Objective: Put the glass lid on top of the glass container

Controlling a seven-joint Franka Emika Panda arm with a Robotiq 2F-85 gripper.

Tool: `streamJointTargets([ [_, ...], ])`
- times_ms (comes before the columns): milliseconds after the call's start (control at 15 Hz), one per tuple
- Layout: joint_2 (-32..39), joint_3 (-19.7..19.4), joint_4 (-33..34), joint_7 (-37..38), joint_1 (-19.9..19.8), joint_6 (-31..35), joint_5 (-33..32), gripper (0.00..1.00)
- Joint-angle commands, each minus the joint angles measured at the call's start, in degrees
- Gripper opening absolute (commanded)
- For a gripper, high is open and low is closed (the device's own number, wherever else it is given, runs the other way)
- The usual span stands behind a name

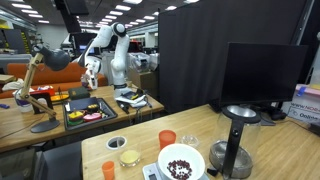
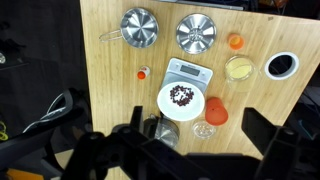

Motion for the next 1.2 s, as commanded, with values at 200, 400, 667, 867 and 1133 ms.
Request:
streamJointTargets([
  [200,6.42,4.67,1.92,0.68,3.04,7.11,-2.58,1.0],
  [400,8.76,6.49,2.61,0.73,4.18,8.68,-2.89,1.0],
  [667,8.64,6.31,1.98,0.86,4.96,8.31,-2.12,1.0],
  [867,8.67,6.28,2.12,0.85,4.95,8.31,-2.21,1.0],
  [1133,8.67,6.28,2.13,0.85,4.95,8.31,-2.21,1.0],
])
